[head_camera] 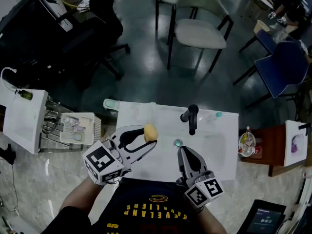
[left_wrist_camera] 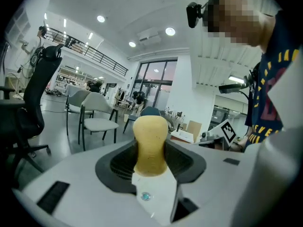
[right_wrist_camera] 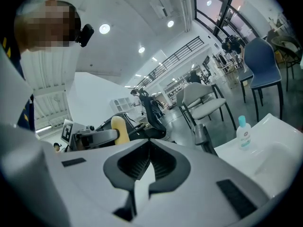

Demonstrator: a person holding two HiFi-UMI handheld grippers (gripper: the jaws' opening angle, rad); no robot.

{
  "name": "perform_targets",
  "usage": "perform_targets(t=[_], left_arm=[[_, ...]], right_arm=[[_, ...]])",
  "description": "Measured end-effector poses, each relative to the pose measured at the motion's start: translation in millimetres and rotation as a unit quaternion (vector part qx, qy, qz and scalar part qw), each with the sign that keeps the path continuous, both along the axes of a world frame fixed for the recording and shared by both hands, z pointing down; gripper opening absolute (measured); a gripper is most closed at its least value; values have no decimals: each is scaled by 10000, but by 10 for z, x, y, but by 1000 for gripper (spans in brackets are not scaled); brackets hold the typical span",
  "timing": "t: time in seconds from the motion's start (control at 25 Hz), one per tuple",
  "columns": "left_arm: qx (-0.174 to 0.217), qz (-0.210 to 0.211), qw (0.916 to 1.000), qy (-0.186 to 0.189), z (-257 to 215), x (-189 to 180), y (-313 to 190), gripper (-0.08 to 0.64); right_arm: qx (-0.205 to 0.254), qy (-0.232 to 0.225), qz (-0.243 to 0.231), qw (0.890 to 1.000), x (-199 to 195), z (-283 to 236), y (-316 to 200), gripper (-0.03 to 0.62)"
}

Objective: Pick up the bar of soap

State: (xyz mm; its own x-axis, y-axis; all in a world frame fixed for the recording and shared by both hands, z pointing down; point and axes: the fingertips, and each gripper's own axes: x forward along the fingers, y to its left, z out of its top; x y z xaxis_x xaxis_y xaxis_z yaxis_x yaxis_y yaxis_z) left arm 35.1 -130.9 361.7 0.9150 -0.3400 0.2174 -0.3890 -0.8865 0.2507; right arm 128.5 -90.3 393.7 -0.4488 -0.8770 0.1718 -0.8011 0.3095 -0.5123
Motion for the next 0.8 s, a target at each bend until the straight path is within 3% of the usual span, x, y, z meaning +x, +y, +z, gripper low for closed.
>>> perform_targets(t=[0.24,0.52,0.8], left_arm=[[-472,-237,9979,366,-43,38,154,187],[-985,-87,9897,1036,-107,113,215,187],[-1226,7,9843,1272,-142,99,253,187]], right_arm=[[140,19,61,9999,55,-75,-14,17],[231,136,54,9996,80,-96,-48,17],[406,123,14,9991,28,-227,-14,17]])
